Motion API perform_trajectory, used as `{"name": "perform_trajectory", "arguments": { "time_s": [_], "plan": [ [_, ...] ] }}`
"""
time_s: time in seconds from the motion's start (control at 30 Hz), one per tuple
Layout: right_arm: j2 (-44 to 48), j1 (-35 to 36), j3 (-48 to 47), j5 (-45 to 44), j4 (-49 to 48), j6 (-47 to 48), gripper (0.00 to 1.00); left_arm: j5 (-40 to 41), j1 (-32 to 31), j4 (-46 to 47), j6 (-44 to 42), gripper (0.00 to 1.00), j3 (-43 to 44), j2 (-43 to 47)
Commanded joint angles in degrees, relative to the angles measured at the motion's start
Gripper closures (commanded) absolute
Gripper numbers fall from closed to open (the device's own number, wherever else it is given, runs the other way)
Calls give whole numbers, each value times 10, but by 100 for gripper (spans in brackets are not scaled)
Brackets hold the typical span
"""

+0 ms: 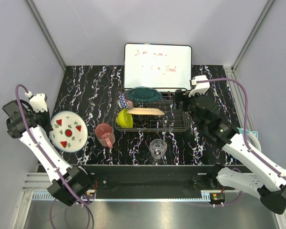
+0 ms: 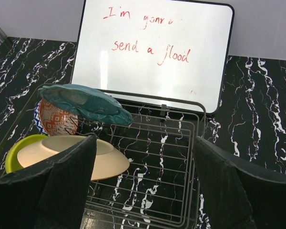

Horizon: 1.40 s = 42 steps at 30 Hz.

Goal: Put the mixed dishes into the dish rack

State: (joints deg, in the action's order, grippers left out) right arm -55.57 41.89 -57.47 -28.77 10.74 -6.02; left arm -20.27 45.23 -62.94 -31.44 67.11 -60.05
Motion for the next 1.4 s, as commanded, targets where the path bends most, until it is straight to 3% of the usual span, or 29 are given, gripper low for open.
{"name": "perform_trajectory", "arguments": {
  "time_s": [0.0,0.2,0.4,0.7,0.87,1.1,1.37],
  "plan": [
    [17,-3,4,16,-23,-13,11,-19,-23,1,41,100,98,21],
    [30,-3,8,19,-24,-9,11,-14,-62,-34,57,100,157,29],
    [33,-2,8,21,-26,-12,11,13,-152,-69,86,100,235,28],
    [50,-3,11,11,-25,-5,11,43,-271,-148,156,100,449,-59],
    [58,-3,16,1,-21,-5,11,102,-407,-164,195,100,492,-87],
    [67,-3,17,-12,-12,2,11,255,-677,-162,227,100,511,-138],
    [79,-4,19,-33,2,3,11,331,-808,-157,183,100,555,-210]
  ]
}}
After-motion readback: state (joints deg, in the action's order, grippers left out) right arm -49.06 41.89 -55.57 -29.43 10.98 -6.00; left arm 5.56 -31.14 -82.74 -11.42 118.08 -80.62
